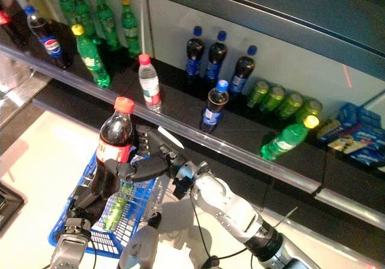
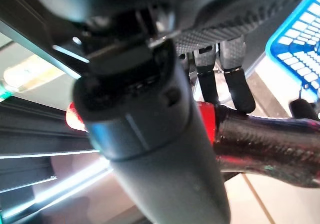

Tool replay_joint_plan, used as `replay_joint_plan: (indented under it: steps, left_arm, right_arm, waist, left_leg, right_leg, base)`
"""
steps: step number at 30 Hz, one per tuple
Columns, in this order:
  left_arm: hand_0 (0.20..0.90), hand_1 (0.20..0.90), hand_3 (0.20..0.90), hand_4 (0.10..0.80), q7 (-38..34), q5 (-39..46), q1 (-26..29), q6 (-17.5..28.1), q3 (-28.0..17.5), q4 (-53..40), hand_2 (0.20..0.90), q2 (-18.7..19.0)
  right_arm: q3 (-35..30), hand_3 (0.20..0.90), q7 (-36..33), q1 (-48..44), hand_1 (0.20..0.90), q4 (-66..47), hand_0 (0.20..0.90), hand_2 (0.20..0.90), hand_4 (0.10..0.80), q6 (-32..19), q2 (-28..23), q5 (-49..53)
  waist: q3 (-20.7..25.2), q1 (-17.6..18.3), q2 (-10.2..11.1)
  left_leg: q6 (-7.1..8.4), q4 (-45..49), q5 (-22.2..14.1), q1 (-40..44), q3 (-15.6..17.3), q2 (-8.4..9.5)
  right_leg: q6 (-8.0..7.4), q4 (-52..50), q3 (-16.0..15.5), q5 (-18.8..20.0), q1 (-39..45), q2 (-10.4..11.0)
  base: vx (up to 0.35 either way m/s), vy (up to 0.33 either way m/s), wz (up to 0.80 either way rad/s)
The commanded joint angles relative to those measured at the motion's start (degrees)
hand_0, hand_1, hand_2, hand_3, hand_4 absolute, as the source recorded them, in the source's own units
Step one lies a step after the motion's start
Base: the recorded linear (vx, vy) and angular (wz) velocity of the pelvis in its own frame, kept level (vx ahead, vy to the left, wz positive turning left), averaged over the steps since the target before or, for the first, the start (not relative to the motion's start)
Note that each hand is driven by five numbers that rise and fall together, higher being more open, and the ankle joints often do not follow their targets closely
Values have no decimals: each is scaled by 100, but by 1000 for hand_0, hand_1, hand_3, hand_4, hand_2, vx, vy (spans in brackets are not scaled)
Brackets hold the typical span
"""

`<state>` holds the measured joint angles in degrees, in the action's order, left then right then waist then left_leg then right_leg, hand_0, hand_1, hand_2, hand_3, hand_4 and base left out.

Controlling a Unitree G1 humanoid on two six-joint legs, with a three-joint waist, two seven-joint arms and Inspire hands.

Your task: Pick up the drink and place into the basket.

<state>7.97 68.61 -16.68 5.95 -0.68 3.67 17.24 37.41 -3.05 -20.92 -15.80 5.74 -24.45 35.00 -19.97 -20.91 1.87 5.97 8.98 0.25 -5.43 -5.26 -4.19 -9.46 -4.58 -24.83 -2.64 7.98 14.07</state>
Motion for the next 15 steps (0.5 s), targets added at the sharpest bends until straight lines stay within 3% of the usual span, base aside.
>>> replay_joint_plan:
  steps: [1, 7, 15]
  left_arm:
    - [300, 300, 200, 100, 1540, 97, 479, 637, -52, -2220, 300, 578]
    - [300, 300, 200, 100, 1574, 178, 515, 622, -178, -2271, 300, 666]
    - [300, 300, 200, 100, 1803, 306, 390, 419, -423, -1886, 300, 516]
  right_arm:
    - [50, 200, -170, -1026, 300, -404, 300, 300, 100, -883, 650, -33]
    - [5, 200, -404, -1098, 300, -397, 300, 300, 100, -953, 686, 83]
    - [-297, 200, -715, -1175, 300, -419, 300, 300, 100, -1080, 777, 69]
  waist:
    - [657, -98, -206]
    - [711, -207, -170]
    - [800, -286, -33]
  left_leg:
    - [91, 124, -3, 270, -54, -342]
    - [107, 49, 27, 295, -128, -306]
    - [98, -20, -2, 369, -157, -290]
  right_leg:
    - [151, -426, -107, -49, -90, 179]
    - [133, -372, -218, 7, 10, 204]
    - [140, -329, -227, 9, 89, 168]
  base:
    - [36, 24, 11]
    - [49, 16, 9]
    - [39, -10, 9]
